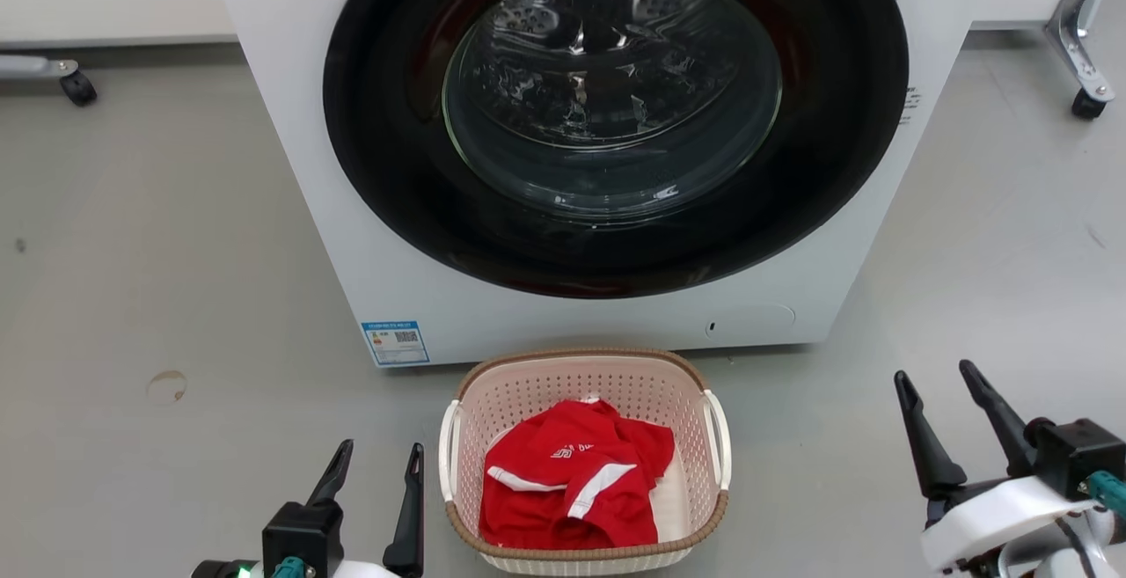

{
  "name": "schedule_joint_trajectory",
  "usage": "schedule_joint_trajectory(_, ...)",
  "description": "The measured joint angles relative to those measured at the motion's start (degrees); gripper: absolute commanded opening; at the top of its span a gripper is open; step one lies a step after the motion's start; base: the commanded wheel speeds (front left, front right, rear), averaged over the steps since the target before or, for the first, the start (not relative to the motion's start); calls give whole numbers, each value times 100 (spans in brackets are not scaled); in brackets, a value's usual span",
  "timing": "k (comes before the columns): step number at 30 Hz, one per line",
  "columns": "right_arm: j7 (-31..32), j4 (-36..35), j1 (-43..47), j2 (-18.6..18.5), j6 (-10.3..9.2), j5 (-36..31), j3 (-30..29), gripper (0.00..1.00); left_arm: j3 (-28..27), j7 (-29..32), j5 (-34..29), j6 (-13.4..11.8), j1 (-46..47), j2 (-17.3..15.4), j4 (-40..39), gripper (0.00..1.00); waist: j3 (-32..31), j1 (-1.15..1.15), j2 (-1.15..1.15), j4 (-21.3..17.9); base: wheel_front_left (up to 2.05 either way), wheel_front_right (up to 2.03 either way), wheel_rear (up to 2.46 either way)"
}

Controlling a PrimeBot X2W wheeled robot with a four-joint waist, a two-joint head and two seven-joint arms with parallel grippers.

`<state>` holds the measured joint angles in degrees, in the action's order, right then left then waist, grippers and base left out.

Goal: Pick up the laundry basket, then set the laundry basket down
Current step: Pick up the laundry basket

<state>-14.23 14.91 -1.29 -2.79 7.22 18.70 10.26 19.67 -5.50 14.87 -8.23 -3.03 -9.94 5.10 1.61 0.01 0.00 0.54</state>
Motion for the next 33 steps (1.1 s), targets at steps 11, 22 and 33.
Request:
schedule_joint_trajectory(11, 0, -91, -447, -259, 0, 322, -162, 100, 91, -164, 38, 36, 596, 226, 165, 100, 1021, 0, 0, 72, 0, 0, 0)
schedule_joint_trajectory(22, 0, -298, -787, -401, 0, 673, -180, 100, 145, -644, 321, 102, 1480, 561, 872, 100, 2297, 0, 0, 143, 0, 0, 0)
schedule_joint_trajectory(33, 0, -132, -1409, -481, 1, 1002, 5, 100, 149, -872, 656, 510, 2481, 709, 1811, 100, 3408, 0, 0, 199, 0, 0, 0)
